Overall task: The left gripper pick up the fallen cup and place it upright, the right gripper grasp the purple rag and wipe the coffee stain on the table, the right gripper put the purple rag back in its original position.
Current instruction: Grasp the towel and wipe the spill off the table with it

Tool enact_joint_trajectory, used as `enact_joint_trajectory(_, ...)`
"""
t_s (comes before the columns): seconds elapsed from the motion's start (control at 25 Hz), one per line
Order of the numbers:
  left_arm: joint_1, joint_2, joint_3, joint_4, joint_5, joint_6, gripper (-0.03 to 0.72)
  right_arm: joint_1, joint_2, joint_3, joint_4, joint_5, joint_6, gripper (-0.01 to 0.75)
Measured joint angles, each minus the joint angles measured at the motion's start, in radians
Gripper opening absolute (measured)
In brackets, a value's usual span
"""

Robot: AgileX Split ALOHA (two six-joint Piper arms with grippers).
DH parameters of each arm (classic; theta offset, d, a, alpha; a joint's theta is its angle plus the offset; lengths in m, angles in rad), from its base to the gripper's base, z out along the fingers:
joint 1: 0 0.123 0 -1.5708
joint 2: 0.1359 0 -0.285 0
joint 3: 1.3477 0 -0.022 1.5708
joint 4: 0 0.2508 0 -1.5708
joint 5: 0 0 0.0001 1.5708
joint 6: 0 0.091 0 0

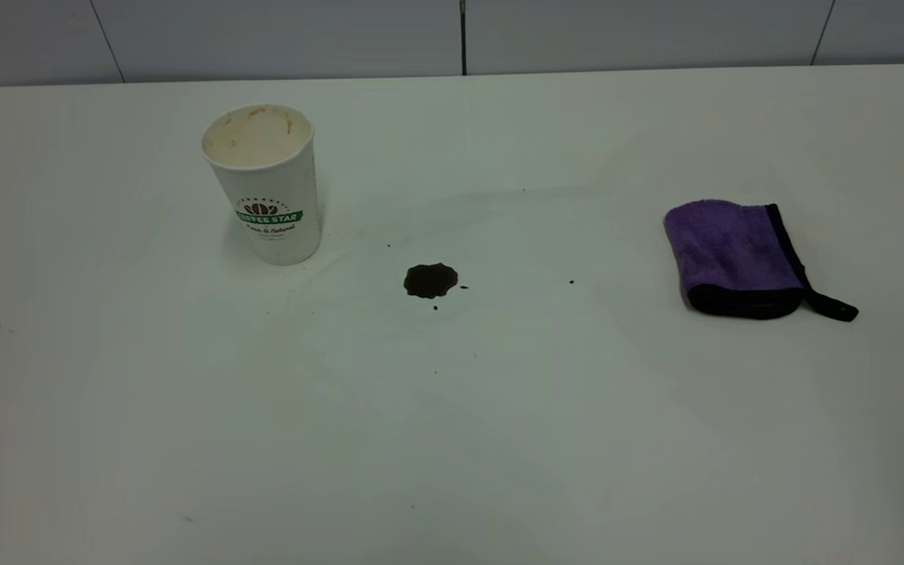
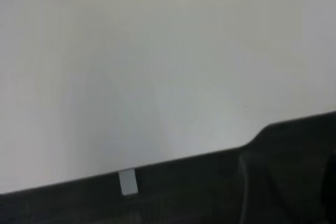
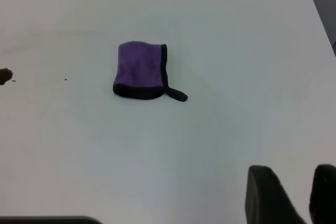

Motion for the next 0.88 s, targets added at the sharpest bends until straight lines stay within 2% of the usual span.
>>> enact_joint_trajectory(0.28, 0.01, -0.208, 0.058, 0.007, -0.016, -0.049, 0.337, 0.0, 0.0, 0.0, 0.0, 0.0, 0.0, 0.24)
enact_joint_trajectory(0.44, 0.01, -0.234, 0.109, 0.007, -0.028, -0.056, 0.337, 0.0, 0.0, 0.0, 0.0, 0.0, 0.0, 0.24)
enact_joint_trajectory(0.88, 0.01, -0.24, 0.121, 0.025, -0.04, -0.049, 0.337, 0.0, 0.0, 0.0, 0.0, 0.0, 0.0, 0.24)
